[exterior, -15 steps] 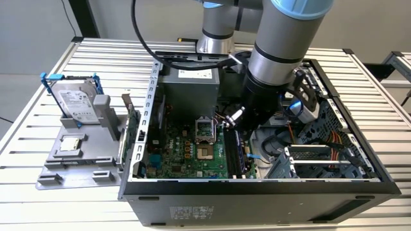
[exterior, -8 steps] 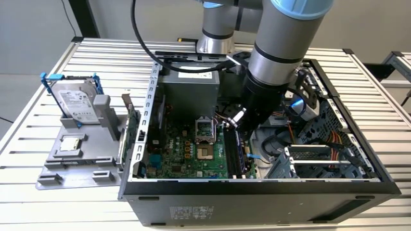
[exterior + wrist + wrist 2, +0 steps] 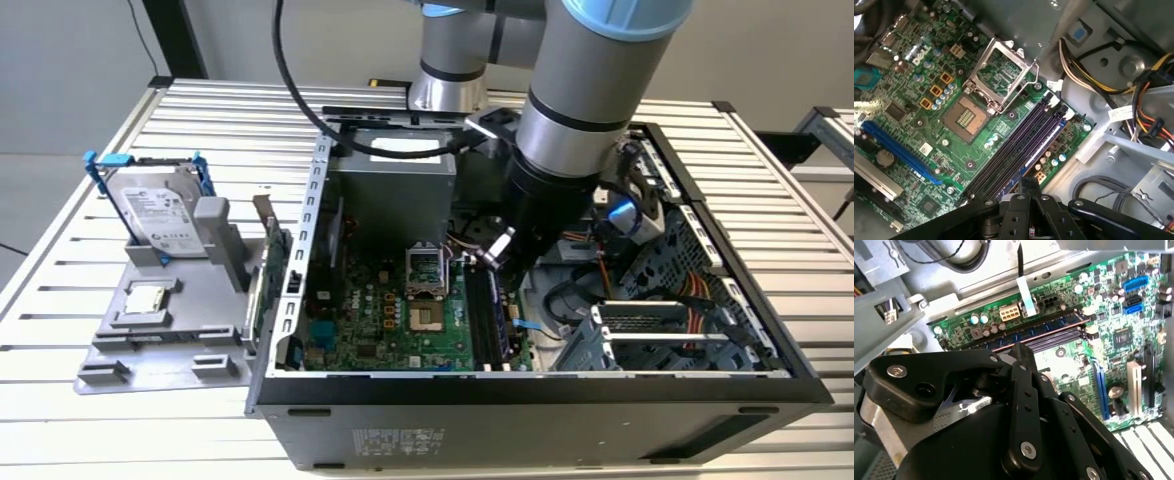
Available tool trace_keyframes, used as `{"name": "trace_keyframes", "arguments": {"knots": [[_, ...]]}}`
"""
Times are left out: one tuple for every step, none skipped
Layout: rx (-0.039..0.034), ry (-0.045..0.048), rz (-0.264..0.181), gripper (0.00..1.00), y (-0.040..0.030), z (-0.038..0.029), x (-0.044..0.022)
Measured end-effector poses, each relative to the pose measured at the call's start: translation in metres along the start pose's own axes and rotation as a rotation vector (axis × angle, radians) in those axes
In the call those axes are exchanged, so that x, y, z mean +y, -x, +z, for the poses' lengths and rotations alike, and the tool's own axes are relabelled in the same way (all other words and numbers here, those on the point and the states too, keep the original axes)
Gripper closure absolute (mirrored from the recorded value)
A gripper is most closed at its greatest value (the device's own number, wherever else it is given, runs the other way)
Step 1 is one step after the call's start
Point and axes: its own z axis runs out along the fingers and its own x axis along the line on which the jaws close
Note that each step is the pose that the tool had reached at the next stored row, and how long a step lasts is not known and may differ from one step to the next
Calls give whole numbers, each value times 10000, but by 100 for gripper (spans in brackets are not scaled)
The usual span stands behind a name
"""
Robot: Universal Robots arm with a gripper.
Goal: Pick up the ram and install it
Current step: 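Press down the ram until it locks into place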
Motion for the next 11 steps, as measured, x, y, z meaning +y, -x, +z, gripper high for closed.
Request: {"name": "trace_keyframes", "arguments": {"knots": [[-3, -1, -137, 100, 0, 0, 0], [-5, -3, -280, 100, 0, 0, 0], [-7, -5, -420, 100, 0, 0, 0], [-9, -7, -574, 100, 0, 0, 0], [-11, -10, -742, 100, 0, 0, 0], [-12, -14, -927, 100, 0, -1, 0], [-14, -18, -1097, 100, 0, -1, 0], [-15, -22, -1262, 100, -1, -1, 0], [-16, -25, -1439, 100, -1, -1, 0], [-17, -28, -1611, 100, 0, -1, 0], [-20, -31, -1787, 100, 0, 0, 0]]}}
